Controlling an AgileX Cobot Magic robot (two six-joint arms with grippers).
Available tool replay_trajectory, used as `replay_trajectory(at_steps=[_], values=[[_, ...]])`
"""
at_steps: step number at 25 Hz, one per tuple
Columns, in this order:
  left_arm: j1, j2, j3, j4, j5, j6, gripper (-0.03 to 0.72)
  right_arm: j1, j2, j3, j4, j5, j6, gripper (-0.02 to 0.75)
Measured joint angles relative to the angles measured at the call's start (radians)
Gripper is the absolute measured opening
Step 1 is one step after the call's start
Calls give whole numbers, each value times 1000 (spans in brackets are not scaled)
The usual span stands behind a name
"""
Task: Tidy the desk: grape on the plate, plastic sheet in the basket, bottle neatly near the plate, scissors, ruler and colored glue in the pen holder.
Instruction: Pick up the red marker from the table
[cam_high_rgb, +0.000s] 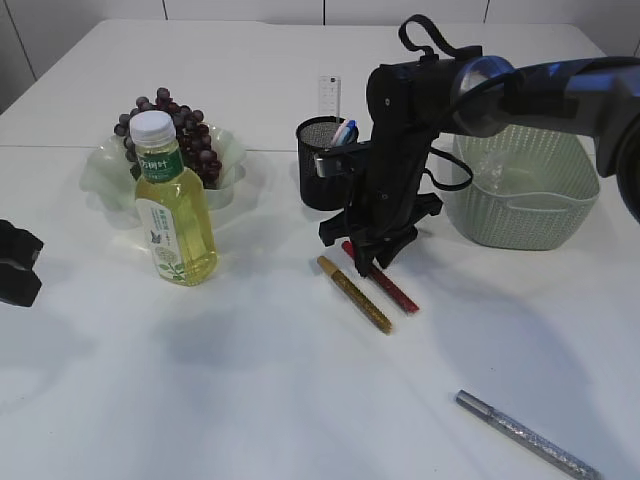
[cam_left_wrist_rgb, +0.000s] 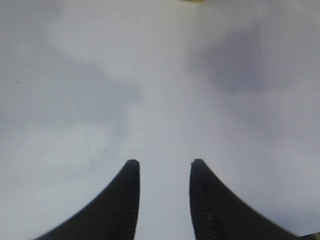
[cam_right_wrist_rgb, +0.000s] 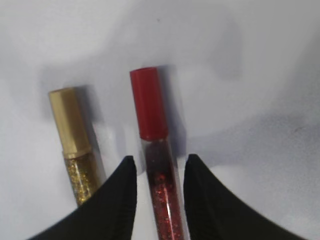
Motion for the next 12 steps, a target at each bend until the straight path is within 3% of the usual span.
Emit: replay_trajectory(at_steps=[12], values=[[0,0,0,0,0,0,246,0,0,0,22,0,0,101]])
